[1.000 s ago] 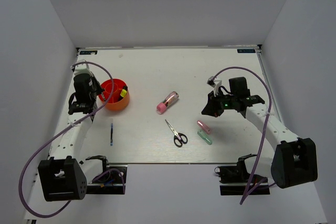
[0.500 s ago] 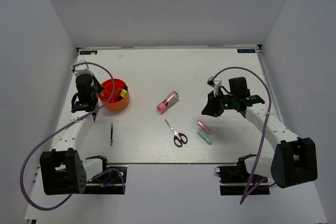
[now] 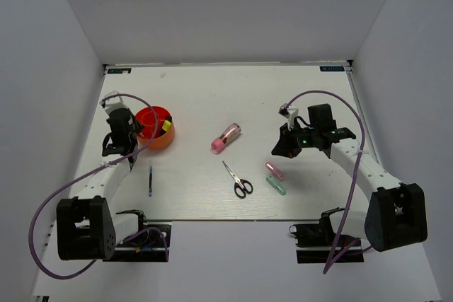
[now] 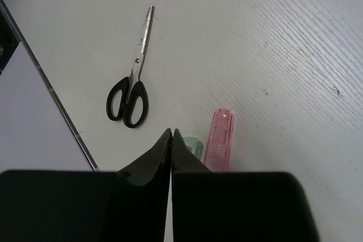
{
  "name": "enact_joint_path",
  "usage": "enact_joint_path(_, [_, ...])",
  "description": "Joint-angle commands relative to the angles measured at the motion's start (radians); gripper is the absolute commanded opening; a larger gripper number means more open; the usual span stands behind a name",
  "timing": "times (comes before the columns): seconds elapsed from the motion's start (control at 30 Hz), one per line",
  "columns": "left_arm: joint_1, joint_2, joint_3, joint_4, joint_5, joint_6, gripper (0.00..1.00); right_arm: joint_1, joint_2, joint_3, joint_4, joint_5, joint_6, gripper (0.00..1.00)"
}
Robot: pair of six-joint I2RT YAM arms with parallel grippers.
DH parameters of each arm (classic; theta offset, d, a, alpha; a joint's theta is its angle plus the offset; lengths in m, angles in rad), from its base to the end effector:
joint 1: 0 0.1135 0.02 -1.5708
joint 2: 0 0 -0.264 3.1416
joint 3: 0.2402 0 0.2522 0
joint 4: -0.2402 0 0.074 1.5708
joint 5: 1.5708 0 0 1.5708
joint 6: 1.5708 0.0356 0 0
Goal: Sort the stationery into containers
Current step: Place the pen in the storage box.
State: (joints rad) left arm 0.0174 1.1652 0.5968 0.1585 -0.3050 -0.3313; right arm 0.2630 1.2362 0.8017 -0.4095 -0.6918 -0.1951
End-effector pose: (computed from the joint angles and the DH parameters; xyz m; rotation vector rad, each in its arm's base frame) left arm 0.2534 0.0151 0.2318 -0.5324 1.8883 0.0962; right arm 0.2337 0.0864 0.2384 -0.8318 2.1752 0.8608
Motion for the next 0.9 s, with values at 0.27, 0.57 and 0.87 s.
enact_joint_path(0.27, [-0.008,-0.051,0.017,-0.082,0.007,-0.040,0.64,-0.004,-0.004,0.007,0.005,-0.023,-0.020,0.01])
enact_joint_path(0.57, [-0.011,-0.280,0.151,-0.394,0.102,-0.034,0.29,-0.004,-0.026,0.005,0.001,-0.023,-0.029,0.71])
enact_joint_path(0.87, [-0.014,-0.380,0.183,-0.888,0.506,-0.009,0.63,-0.004,-0.006,0.022,0.000,0.009,0.013,0.73])
